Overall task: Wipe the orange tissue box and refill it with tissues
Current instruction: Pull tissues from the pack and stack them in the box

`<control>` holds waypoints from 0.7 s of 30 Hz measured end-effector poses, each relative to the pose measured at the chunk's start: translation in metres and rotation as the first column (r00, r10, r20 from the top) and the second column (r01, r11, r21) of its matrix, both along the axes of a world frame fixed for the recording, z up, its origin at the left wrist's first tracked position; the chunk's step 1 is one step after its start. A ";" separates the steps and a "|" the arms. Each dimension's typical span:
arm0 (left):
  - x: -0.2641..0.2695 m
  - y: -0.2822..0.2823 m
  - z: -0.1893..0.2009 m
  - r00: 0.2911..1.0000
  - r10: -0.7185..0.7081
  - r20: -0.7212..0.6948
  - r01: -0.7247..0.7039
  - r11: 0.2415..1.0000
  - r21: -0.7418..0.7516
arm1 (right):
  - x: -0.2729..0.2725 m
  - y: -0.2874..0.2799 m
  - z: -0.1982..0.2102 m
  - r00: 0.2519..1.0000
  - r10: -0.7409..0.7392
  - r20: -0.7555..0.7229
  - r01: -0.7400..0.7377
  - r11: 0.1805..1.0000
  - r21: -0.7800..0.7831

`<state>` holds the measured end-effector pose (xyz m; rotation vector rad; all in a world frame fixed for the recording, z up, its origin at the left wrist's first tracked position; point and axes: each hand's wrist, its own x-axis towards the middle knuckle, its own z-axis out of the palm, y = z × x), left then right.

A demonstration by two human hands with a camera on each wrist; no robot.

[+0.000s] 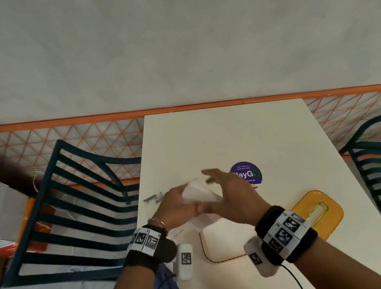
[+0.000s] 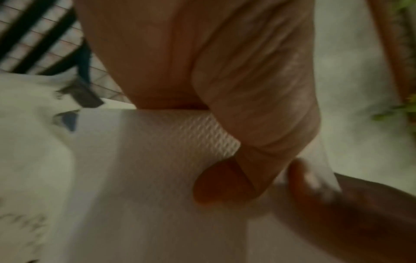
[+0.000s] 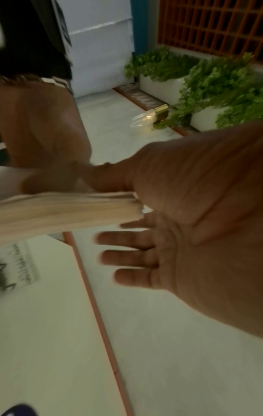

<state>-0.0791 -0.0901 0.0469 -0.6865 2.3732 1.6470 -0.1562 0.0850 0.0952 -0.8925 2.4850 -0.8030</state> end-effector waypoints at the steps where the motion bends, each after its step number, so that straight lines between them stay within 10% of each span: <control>1: -0.001 0.003 0.006 0.996 -0.087 0.004 0.087 0.995 -0.048 | -0.004 0.002 0.003 0.999 -0.004 0.048 0.002 0.999 0.049; 4: -0.002 0.004 0.014 0.987 -0.158 0.028 0.159 0.986 -0.044 | -0.018 0.022 -0.002 0.961 -0.107 0.256 0.110 0.994 0.002; 12: 0.039 0.036 -0.031 0.963 0.181 0.198 -0.251 0.869 0.426 | -0.011 0.094 -0.052 0.618 -0.327 0.715 0.436 0.899 0.034; 21: 0.034 0.076 -0.050 0.951 0.294 0.093 -0.290 0.956 -0.045 | -0.006 0.101 -0.092 0.878 -0.359 0.316 0.235 0.899 0.369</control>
